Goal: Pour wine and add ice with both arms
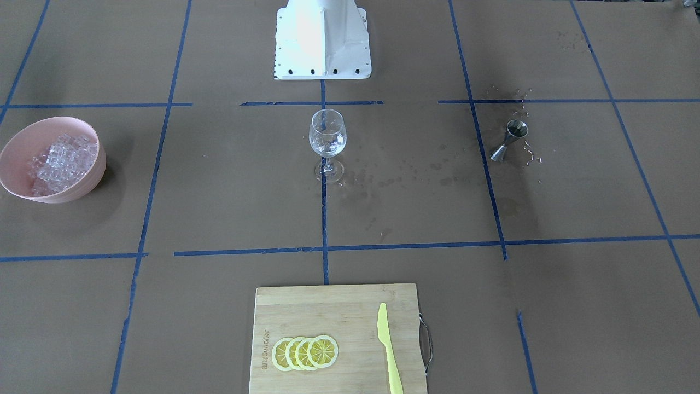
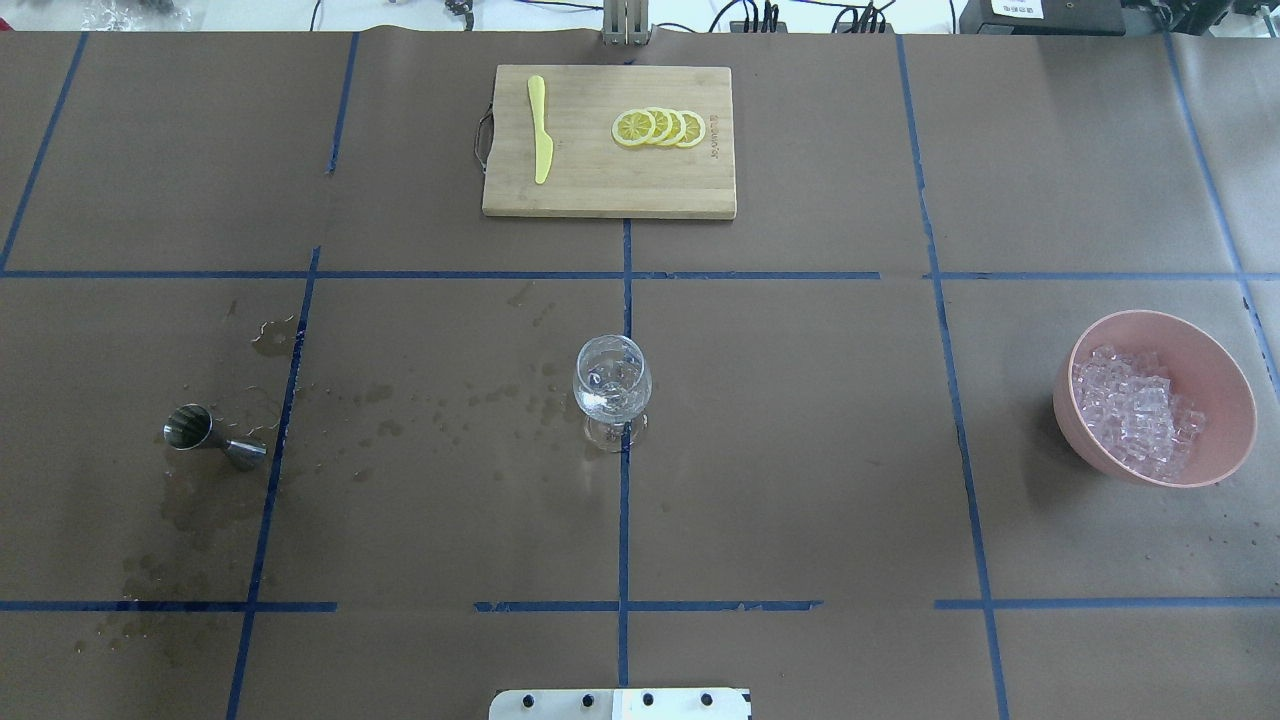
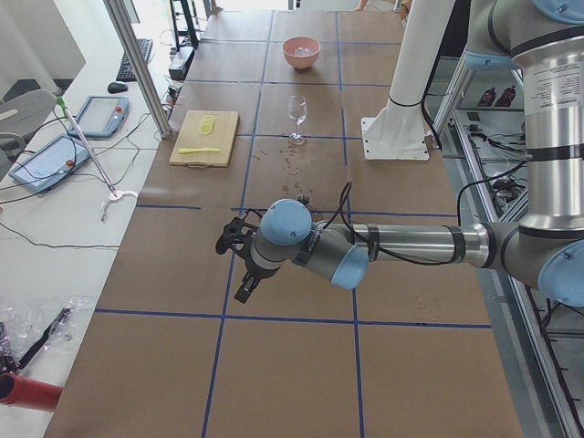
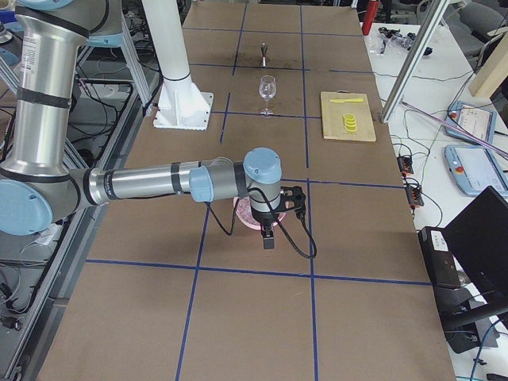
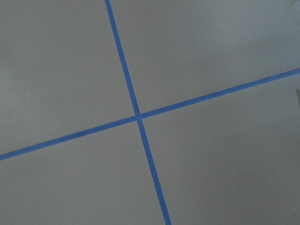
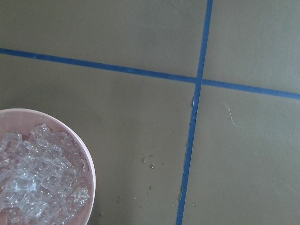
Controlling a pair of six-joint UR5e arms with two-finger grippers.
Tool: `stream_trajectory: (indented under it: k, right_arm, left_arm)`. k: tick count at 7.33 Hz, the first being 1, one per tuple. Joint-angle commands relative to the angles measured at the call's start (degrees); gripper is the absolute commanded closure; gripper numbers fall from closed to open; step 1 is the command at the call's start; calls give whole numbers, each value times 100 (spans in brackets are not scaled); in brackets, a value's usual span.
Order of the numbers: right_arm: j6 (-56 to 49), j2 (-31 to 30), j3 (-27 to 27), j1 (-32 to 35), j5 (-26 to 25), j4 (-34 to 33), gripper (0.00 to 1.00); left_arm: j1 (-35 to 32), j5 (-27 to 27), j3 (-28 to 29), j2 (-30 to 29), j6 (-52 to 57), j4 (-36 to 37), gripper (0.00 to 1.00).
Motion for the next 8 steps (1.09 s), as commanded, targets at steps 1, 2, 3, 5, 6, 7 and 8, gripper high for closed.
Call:
stream_trajectory:
  k: [1,2,3,5,6,7,8]
  right_arm:
    - [233,-44,-61,0,-1,673,0]
    - [234,-53,-70,0,8,700,0]
    - [252,-44,-70,9,17,709,0]
    - [235,26,-35,9,-9,735,0]
    - [243,26,-26,0,-18,736,0]
    - [234,18,-26,9,-18,736,0]
    - [234,18,-26,0,-18,736,0]
  left_arm:
    - [0,48,159,-37,-35,-1618,0]
    - [0,-12,159,-281,-566,-1729,0]
    - [-9,-13,90,-275,-772,-2200,0]
    - [17,127,99,-309,-809,-2765,0]
    - [174,145,72,-327,-1053,-2889,0]
    - [593,232,-102,-327,-1647,-2899,0]
    - [1094,851,-522,-327,-2262,-2925,0]
